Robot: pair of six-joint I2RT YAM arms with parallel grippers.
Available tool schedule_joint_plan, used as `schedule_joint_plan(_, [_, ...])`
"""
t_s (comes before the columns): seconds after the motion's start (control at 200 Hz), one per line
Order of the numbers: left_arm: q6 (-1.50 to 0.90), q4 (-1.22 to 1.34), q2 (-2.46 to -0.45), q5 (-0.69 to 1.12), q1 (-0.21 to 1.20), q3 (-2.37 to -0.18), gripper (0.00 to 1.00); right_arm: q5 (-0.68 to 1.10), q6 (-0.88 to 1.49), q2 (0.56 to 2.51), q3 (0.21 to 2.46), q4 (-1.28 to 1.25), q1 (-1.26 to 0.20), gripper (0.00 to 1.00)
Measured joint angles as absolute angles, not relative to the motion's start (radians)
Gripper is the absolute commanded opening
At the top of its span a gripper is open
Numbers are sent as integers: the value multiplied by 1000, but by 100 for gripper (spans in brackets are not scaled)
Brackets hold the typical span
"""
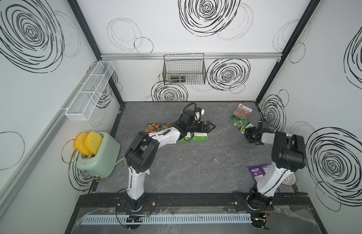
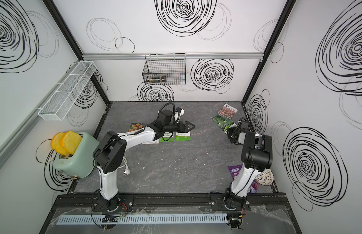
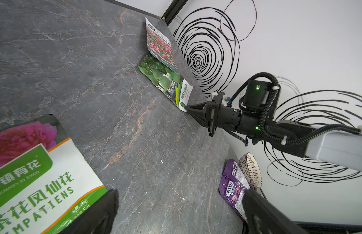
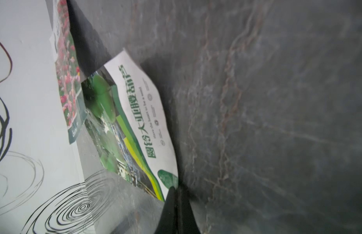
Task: Arrange the seed packets in a row
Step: Pick up the seed packet from the center of the board.
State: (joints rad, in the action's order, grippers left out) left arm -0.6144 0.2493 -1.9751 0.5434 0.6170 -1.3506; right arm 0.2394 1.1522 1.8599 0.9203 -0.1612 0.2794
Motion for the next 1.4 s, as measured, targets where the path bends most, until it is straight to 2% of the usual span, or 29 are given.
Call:
schedule_joint_plan(0.43, [-573, 208, -2043, 543, 617, -1440, 100, 248, 1055, 1768, 907, -80, 260, 0])
schedule_joint_plan(0.83, [-544, 173, -2088, 545, 617, -1447, 100, 241, 873, 1553, 957, 122, 115, 0])
schedule_joint_plan(1.091, [-469, 175, -2122, 602, 596, -1463, 99, 228, 698, 1539, 1113, 226, 35, 0])
schedule_joint_plan(1.401, [-543, 236, -2159, 648, 569, -1485, 100, 246, 627, 1487, 1078, 286, 33, 0])
